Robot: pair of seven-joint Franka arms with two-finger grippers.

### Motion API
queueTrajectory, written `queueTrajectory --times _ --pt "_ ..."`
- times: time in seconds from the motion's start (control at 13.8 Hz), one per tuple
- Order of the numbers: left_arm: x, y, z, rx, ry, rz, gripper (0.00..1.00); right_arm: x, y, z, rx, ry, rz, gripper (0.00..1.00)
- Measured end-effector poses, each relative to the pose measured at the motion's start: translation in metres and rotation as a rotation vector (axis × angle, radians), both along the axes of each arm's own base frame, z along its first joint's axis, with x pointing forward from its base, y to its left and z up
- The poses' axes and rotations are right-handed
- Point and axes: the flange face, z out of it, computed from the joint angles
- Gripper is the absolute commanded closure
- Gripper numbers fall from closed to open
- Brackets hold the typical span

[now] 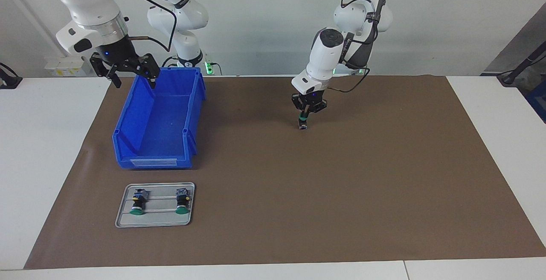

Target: Place and press button with both arms

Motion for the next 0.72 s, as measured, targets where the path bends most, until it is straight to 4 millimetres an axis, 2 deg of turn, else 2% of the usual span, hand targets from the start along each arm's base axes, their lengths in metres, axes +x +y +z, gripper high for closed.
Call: queueTrajectory --times 0.14,0.36,0.58,0.65,0.72 --pt "0.010 0.004 0.012 0.009 0.026 0.003 0.82 0.000 0.000 0.000 0.000 0.000 0.000 0.00" --pt "0.034 0.017 0.051 0.011 0.047 0.030 0.78 0.000 0.005 -0.001 0.001 0.002 0.008 0.00" --pt "0.064 0.045 0.099 0.001 0.044 0.084 0.59 0.000 0.036 -0.011 0.026 0.003 0.042 0.00" --pt "0.074 0.060 0.113 -0.004 0.035 0.104 0.52 0.001 0.052 -0.016 0.032 -0.012 0.041 0.00" --pt "0.082 0.077 0.125 -0.008 0.024 0.122 0.40 0.002 0.067 -0.021 0.035 -0.024 0.036 0.00"
